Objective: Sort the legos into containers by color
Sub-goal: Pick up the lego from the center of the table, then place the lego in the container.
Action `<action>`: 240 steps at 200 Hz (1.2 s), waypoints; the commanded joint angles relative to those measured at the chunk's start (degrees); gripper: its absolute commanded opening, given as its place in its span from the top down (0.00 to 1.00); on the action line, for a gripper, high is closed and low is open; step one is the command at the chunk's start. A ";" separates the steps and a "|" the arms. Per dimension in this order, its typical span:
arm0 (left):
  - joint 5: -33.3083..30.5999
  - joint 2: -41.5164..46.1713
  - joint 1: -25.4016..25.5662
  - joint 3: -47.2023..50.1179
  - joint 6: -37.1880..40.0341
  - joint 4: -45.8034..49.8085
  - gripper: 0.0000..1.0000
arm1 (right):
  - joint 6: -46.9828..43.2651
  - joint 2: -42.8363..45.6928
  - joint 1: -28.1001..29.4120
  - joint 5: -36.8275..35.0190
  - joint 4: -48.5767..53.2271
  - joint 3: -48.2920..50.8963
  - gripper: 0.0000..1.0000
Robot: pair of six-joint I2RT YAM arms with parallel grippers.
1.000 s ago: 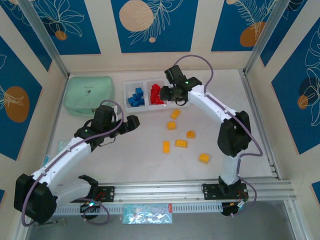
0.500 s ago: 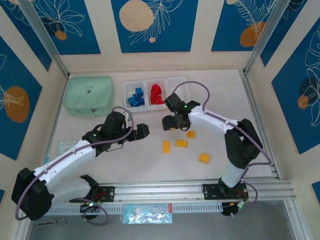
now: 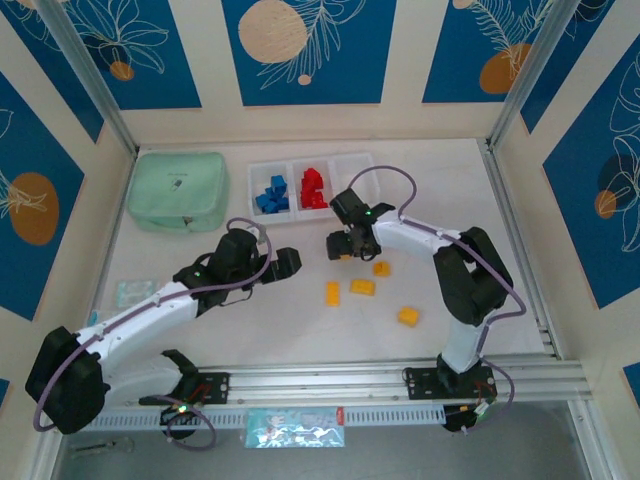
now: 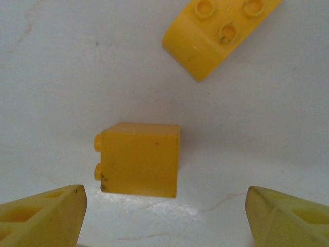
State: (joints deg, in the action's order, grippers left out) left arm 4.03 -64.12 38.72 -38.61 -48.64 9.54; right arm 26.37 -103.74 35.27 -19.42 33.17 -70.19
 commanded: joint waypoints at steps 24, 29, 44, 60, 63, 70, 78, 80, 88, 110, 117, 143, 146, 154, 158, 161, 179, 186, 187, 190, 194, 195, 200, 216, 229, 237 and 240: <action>-1.50 -1.10 0.44 0.73 -0.30 -0.30 0.01 | 0.74 -3.81 1.47 1.57 -1.88 -3.49 0.21; -1.53 -0.97 0.50 0.81 -0.47 -0.17 0.01 | 0.79 -4.20 1.47 1.58 -1.74 -3.73 0.22; -1.70 -0.70 0.48 1.25 -0.41 -0.60 0.01 | 0.79 -4.92 1.38 1.13 -1.87 -4.07 0.27; -2.27 -0.92 0.48 1.52 0.08 -0.70 0.01 | 0.70 -5.45 1.21 0.40 -2.44 -4.05 0.35; -2.35 -1.00 0.48 1.45 0.12 -0.59 0.01 | 0.70 -5.49 1.13 0.50 -2.37 -4.07 0.37; -2.36 -1.16 0.41 1.20 0.13 -0.15 0.01 | 0.83 -5.75 1.01 0.66 -1.94 -4.45 0.40; -2.28 -1.40 0.48 0.85 0.19 0.18 0.01 | 0.88 -5.78 0.93 0.73 -1.32 -4.90 0.43; -2.21 -1.37 0.46 0.78 0.25 0.16 0.01 | 0.83 -5.84 0.94 0.73 -1.28 -4.94 0.44; -1.95 -1.60 0.48 0.64 0.29 0.01 0.01 | 0.64 -5.57 1.10 0.55 -1.26 -5.00 0.48; -1.97 -2.02 0.41 0.24 1.12 -0.29 0.01 | 0.44 -4.55 1.38 -0.54 -1.58 -4.54 0.58; -2.01 -2.17 0.39 -0.32 1.46 0.16 0.01 | 0.61 -4.33 1.38 -0.46 -1.16 -4.76 0.61; -2.36 -2.49 0.24 -2.11 2.93 1.51 0.01 | 0.01 -1.98 1.47 -0.21 0.14 -5.66 0.66; -2.30 -2.55 0.30 -2.23 3.13 1.38 0.01 | -0.12 -1.54 1.47 -0.39 0.14 -5.66 0.66; -2.28 -2.74 0.10 -2.67 3.67 1.44 0.01 | -0.42 -0.38 1.34 -1.01 0.14 -5.74 0.66; -2.34 -2.86 0.10 -2.97 3.92 1.67 0.01 | -0.59 0.18 1.18 -1.18 0.14 -5.93 0.66; -2.24 -3.00 -0.03 -3.23 4.05 1.88 0.01 | -0.67 0.53 1.06 -1.18 0.15 -6.04 0.66; -2.10 -3.76 -0.35 -4.98 4.77 3.32 0.01 | -1.21 1.69 -0.29 -0.52 1.45 -8.25 0.66; -2.02 -4.06 -0.47 -5.56 5.00 3.57 0.01 | -1.47 1.79 -0.98 -0.41 2.01 -9.52 0.66; -2.01 -4.12 -0.48 -5.62 5.02 3.56 0.01 | -1.53 1.79 -1.07 -0.38 2.04 -9.70 0.66; -1.98 -4.22 -0.53 -5.82 5.09 3.53 0.01 | -1.78 1.79 -1.40 -0.38 2.07 -10.26 0.66; -1.86 -4.46 -0.57 -6.00 5.20 3.29 0.01 | -2.03 1.79 -1.69 -0.50 2.08 -10.66 0.66; -1.85 -4.49 -0.57 -6.02 5.21 3.25 0.01 | -2.07 1.79 -1.78 -0.47 2.08 -10.79 0.66; -1.75 -4.73 -0.70 -6.25 5.35 2.85 0.01 | -2.34 1.66 -2.22 -0.53 2.00 -11.61 0.66; -1.58 -5.84 -1.12 -6.84 5.41 1.81 0.01 | -2.96 0.92 -3.70 -0.93 0.89 -13.94 0.66; -0.82 -6.94 -1.69 -7.80 5.18 1.57 0.01 | -2.99 -0.89 -5.24 -0.36 -0.03 -16.30 0.65; -0.61 -7.66 -1.93 -8.31 5.18 1.44 0.01 | -3.11 -2.76 -6.25 0.15 0.50 -18.76 0.65; -0.53 -7.83 -2.10 -8.52 5.17 1.25 0.01 | -3.26 -3.69 -6.54 0.30 0.80 -19.79 0.65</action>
State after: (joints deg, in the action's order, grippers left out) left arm 2.74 -70.17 37.74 -44.40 -44.51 11.38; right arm 24.60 -104.18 30.96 -19.51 33.63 -84.84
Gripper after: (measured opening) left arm 0.993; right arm 0.379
